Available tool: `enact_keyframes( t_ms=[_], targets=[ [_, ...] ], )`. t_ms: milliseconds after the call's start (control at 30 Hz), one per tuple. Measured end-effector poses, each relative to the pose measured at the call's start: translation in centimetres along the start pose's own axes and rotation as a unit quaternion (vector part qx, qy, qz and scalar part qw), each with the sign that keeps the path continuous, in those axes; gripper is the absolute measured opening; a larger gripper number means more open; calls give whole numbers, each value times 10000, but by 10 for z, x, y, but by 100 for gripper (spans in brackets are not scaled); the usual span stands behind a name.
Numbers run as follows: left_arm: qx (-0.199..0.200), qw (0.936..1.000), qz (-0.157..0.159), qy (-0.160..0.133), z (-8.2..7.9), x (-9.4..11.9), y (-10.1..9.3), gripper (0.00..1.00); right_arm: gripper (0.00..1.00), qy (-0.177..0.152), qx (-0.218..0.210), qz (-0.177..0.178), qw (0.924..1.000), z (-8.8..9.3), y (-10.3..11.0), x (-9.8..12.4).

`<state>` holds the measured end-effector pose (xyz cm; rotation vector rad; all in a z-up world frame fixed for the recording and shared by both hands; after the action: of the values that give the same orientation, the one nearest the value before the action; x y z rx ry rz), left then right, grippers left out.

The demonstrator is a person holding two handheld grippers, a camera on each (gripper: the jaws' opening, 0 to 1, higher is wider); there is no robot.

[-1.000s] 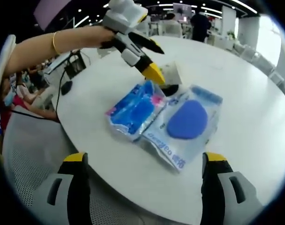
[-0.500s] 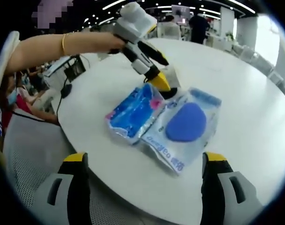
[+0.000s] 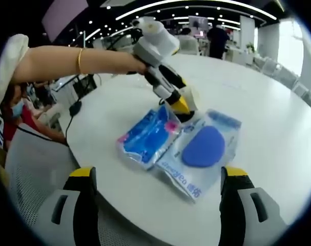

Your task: Arrange the tabletop items into an orderly group along one side of the table until the central work area is clear of visible clutter.

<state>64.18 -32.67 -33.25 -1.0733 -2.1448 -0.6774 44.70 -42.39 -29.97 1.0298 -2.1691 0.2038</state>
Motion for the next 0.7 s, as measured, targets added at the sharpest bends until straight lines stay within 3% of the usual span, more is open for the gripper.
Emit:
enact_keyframes(
  t_ms=[367,700],
  targets=[
    [129,9999,-98,-49,-2,0,2,40,99,65,0,34,10000,2,-1,0],
    [313,9983,-248,-416,-13,13,8,39,99,86,9,83,9999,3,-2,1]
  ],
)
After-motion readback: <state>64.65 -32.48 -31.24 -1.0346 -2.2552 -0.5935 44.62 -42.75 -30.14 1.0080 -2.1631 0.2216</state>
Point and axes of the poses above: the point that each gripper's makers call its tool centre point, and the gripper's own axes: x roughly backward along the fingers, y roughly to its left, z roughly out of its underside, the point moved 4 cm from there along x, roughly backward along the fingers, and after that the axes turned 6 degrees about -z, right-handed, at the moved point
